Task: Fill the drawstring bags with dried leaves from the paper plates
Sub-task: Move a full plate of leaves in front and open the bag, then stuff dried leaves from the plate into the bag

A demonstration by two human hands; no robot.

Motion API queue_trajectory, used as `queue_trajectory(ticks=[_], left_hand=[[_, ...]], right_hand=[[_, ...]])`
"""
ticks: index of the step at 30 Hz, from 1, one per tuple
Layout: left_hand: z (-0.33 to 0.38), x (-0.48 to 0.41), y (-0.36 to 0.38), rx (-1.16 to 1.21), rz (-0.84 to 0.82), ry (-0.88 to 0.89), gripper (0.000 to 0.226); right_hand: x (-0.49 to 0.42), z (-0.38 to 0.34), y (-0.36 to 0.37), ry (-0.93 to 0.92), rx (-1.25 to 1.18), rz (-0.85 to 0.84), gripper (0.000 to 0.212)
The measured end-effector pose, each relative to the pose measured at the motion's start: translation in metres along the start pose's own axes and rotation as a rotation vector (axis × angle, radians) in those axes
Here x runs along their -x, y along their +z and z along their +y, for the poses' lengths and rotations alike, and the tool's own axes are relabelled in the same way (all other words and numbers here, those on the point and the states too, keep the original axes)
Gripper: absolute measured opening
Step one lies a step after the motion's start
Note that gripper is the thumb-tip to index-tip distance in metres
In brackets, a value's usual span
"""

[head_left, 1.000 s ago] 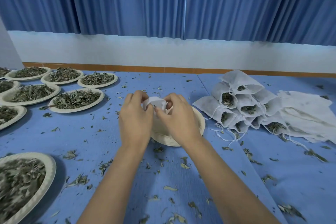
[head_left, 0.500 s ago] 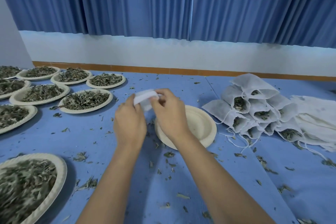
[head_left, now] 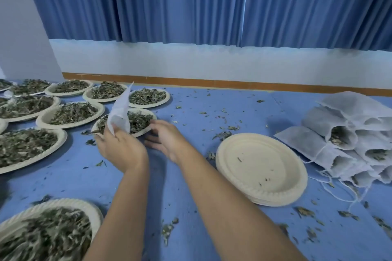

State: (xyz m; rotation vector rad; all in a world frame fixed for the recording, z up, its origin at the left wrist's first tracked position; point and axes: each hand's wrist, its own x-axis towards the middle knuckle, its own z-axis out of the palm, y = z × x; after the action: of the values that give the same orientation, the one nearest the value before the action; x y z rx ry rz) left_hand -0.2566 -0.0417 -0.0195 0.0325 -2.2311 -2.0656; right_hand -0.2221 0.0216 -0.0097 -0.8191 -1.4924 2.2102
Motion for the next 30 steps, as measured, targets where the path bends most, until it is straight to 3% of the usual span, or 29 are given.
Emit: queue_trajectory(ticks=[4, 8, 12, 14, 16, 18, 22, 25, 30], left_hand=[[-0.004, 0.0, 0.007, 0.014, -0.002, -0.007, 0.046], [-0.001, 0.002, 0.008, 0.017, 0.023, 0.008, 0.045], [0.0, 0.008, 0.005, 0.051, 0.036, -0.008, 0.045], [0.002, 0.012, 0.005, 0.069, 0.024, -0.032, 0.045], [0.003, 0.016, 0.005, 0.09, 0.002, -0.066, 0.045], [0.005, 0.02, 0.005, 0.131, -0.019, -0.083, 0.045], [0.016, 0.035, 0.0, 0.195, -0.031, -0.071, 0.044], [0.028, 0.052, -0.003, 0.214, -0.059, -0.026, 0.042], [0.043, 0.102, -0.004, 0.301, -0.196, -0.072, 0.023]], right_hand=[[-0.015, 0.0, 0.013, 0.037, -0.047, 0.028, 0.015], [-0.013, 0.002, 0.005, -0.008, 0.01, 0.17, 0.009], [0.0, -0.004, -0.027, -0.075, 0.466, 0.471, 0.021], [0.013, -0.01, -0.039, -0.052, 0.558, 0.47, 0.032], [0.024, -0.017, -0.046, -0.039, 0.662, 0.434, 0.008], [0.032, -0.023, -0.051, -0.064, 0.763, 0.435, 0.023], [0.055, -0.038, -0.062, -0.077, 0.74, 0.435, 0.011], [0.073, -0.05, -0.084, -0.118, 0.633, 0.51, 0.018], [0.118, -0.056, -0.14, -0.132, 0.56, 0.629, 0.012]])
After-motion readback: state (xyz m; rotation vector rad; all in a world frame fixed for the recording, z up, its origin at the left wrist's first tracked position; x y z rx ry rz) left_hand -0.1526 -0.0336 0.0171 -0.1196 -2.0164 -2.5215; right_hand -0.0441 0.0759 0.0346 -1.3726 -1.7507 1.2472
